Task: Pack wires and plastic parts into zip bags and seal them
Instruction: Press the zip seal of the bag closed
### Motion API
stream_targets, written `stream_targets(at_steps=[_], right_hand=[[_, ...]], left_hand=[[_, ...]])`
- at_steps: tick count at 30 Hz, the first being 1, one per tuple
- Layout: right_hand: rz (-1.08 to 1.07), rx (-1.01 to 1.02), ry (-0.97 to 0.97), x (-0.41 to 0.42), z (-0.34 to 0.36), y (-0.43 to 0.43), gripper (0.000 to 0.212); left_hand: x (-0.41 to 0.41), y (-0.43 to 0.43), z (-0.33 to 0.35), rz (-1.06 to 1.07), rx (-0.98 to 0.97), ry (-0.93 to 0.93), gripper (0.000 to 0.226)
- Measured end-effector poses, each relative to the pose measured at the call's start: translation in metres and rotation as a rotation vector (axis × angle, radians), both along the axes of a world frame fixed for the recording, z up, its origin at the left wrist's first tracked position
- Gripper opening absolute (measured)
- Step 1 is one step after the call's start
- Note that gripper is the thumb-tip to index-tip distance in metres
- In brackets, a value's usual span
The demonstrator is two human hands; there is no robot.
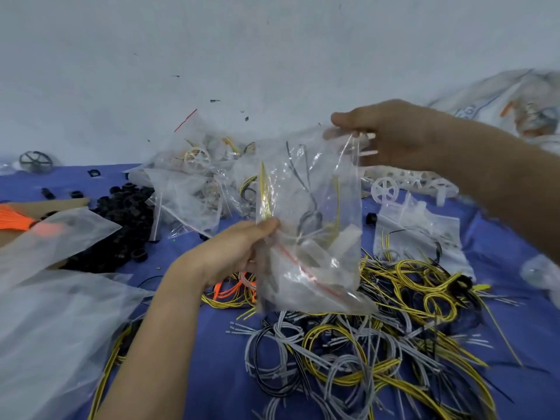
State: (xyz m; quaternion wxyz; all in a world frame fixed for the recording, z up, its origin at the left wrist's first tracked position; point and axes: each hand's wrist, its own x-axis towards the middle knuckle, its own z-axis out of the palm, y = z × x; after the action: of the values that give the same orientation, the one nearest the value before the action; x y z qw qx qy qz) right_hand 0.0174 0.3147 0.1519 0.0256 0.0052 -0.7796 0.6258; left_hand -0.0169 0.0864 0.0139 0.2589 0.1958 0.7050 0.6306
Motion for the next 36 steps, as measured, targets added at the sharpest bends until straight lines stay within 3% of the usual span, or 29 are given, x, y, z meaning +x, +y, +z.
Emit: stream_targets(at_steps=[2,4,11,14,17,20,22,25,29,34,36], right_hand=[[0.073,0.29,0.138,0.016,0.006,-0.003,0.038],[0.119,0.511,0.218,0.026,0.005,-0.004,0.038],[0.19,0.784,0.166,0.045,0.01,0.013,0.017],[0.16,0.843,0.153,0.051,0.011,0.014,0.034],[0.081,0.77,0.144,0.055,0.012,0.009,0.05],[0.048,1.018,0.317,0.056,0.011,-0.005,0.017],[0.098,1.135,0.408,0.06,0.009,-0.017,0.011],[0.265,1.194,0.31,0.061,0.003,-0.033,0.023],[0.445,1.116,0.127,0.055,-0.003,-0.041,0.049],[0.448,1.033,-0.016,0.051,-0.016,-0.048,0.021],[0.457,1.072,-0.052,0.048,-0.02,-0.052,0.028]], left_hand=[[0.002,-0.002,0.009,0.066,0.105,0.086,0.033],[0.005,-0.001,0.016,0.169,0.215,0.235,0.025],[0.027,0.014,0.04,0.382,0.322,0.574,0.022],[0.033,0.011,0.049,0.422,0.371,0.638,0.023],[0.04,0.01,0.055,0.427,0.351,0.701,0.022],[0.046,0.01,0.06,0.414,0.331,0.732,0.023],[0.049,0.009,0.063,0.418,0.332,0.761,0.025],[0.053,0.008,0.066,0.41,0.322,0.788,0.025],[0.056,0.001,0.068,0.245,0.251,0.66,0.023],[0.058,0.005,0.065,0.178,0.167,0.627,0.026],[0.058,0.01,0.064,0.21,0.137,0.668,0.015]])
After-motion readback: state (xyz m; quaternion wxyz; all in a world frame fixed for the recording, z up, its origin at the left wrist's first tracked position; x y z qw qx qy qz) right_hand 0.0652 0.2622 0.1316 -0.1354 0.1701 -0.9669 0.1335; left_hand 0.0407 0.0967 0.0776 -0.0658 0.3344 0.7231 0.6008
